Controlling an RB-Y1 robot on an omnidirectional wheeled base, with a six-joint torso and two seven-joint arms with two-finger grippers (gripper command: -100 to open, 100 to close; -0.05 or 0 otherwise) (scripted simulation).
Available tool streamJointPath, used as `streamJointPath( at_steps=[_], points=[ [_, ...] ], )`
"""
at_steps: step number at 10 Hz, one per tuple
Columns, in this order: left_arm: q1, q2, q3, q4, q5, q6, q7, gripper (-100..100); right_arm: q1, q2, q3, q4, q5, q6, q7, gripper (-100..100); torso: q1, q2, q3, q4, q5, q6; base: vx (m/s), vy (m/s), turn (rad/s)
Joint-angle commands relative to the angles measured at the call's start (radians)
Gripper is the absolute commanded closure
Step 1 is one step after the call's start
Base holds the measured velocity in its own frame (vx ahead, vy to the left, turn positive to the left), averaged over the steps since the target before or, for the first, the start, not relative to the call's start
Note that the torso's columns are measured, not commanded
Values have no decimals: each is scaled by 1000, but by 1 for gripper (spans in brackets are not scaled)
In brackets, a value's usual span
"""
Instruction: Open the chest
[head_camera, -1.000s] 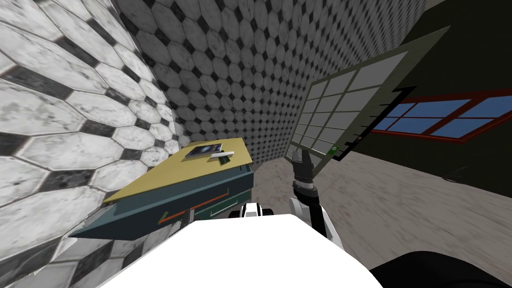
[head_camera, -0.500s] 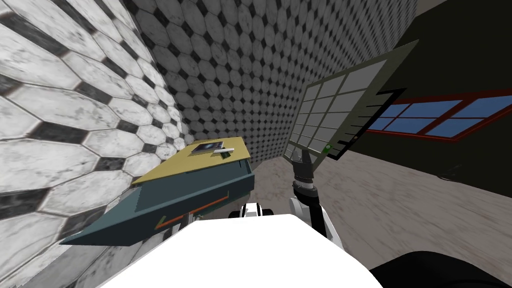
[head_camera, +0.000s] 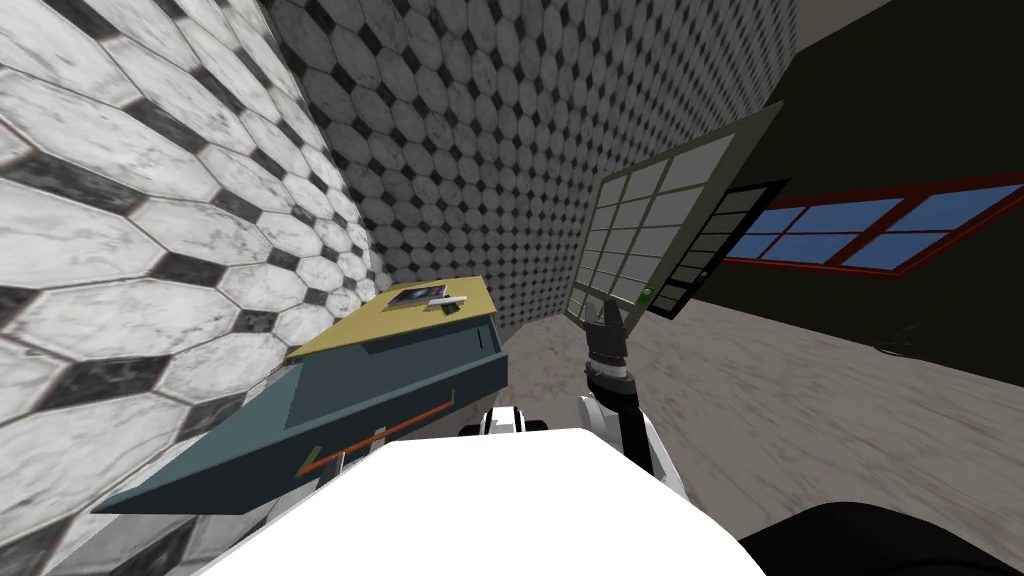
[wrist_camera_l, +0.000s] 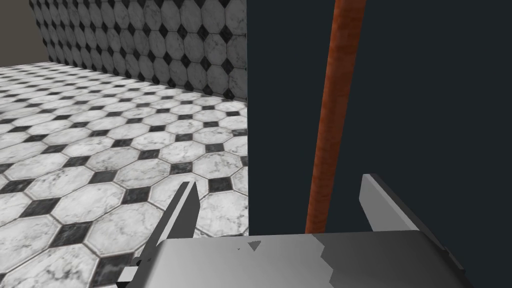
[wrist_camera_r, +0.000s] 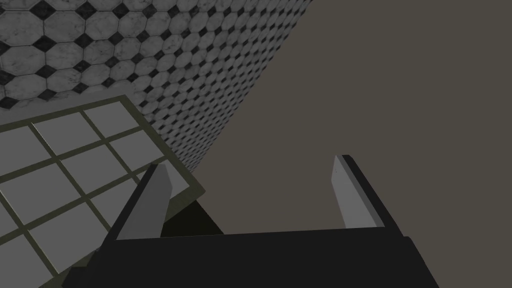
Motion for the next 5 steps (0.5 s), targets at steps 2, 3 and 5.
streamJointPath(
  at_steps=[2,3,5],
  points=[
    [98,8,-5,-87,15,1,31,-100,0,0,0,0,0,0,0,0,-2,9,6,3,-1,0,84,9,-30],
    [130,10,-6,-113,19,1,40,-100,0,0,0,0,0,0,0,0,-4,12,8,4,-1,0,62,-4,-31],
    [184,13,-10,-164,27,2,57,-100,0,0,0,0,0,0,0,0,-5,13,8,4,-1,0,46,-10,-28]
  ],
)
